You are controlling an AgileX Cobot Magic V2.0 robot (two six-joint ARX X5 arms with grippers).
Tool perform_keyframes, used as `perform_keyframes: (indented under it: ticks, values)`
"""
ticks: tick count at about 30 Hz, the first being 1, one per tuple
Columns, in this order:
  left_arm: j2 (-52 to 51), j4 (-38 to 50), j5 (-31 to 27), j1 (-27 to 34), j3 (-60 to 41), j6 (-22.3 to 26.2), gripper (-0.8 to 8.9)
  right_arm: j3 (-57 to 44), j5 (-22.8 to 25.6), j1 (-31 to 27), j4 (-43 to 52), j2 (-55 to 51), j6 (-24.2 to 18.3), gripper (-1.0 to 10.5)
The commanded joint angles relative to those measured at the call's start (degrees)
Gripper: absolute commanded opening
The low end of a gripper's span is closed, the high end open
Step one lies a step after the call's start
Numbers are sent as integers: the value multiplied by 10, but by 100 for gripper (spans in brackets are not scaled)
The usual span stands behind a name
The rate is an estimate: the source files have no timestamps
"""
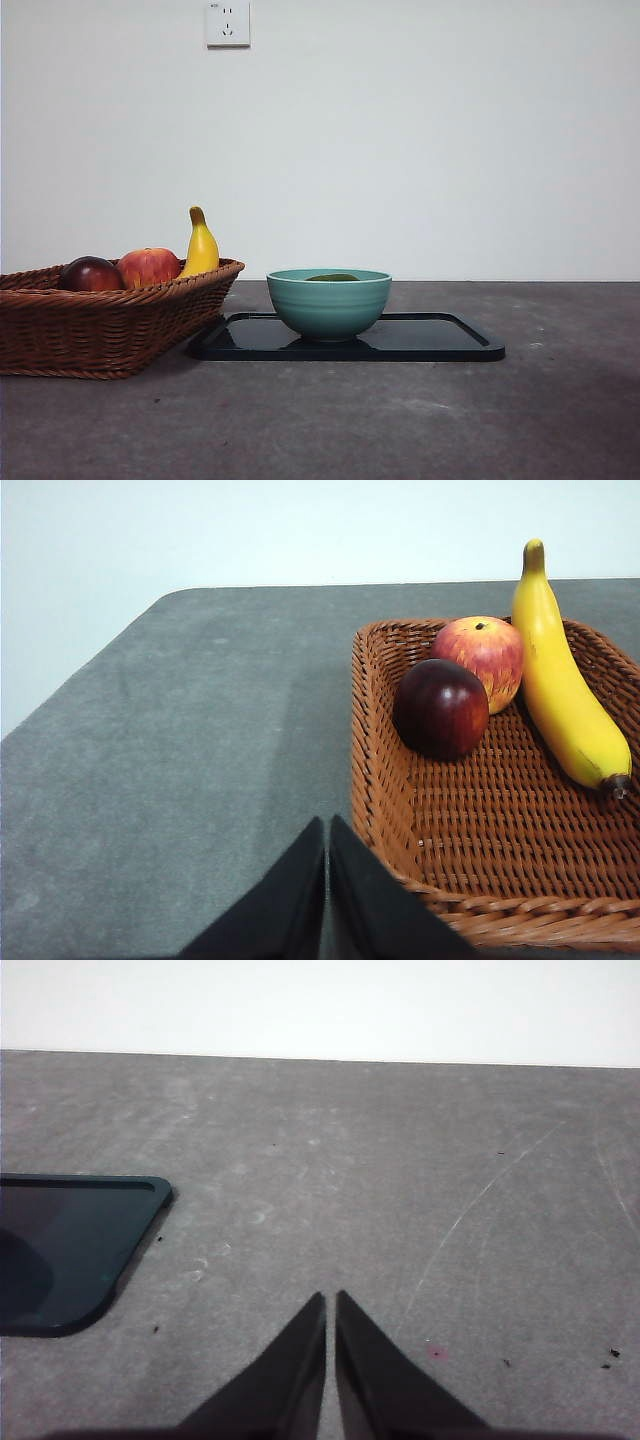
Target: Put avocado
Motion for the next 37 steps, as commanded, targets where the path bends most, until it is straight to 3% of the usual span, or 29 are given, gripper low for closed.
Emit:
perform_keyframes:
  ticks: [1, 37]
  values:
    - [-1, -3, -1, 1, -12, -3, 7, -3, 1, -1, -4, -1, 9, 8]
    - [-1, -3, -1, 1, -12, -3, 7, -3, 1, -1, 8, -1, 8, 8]
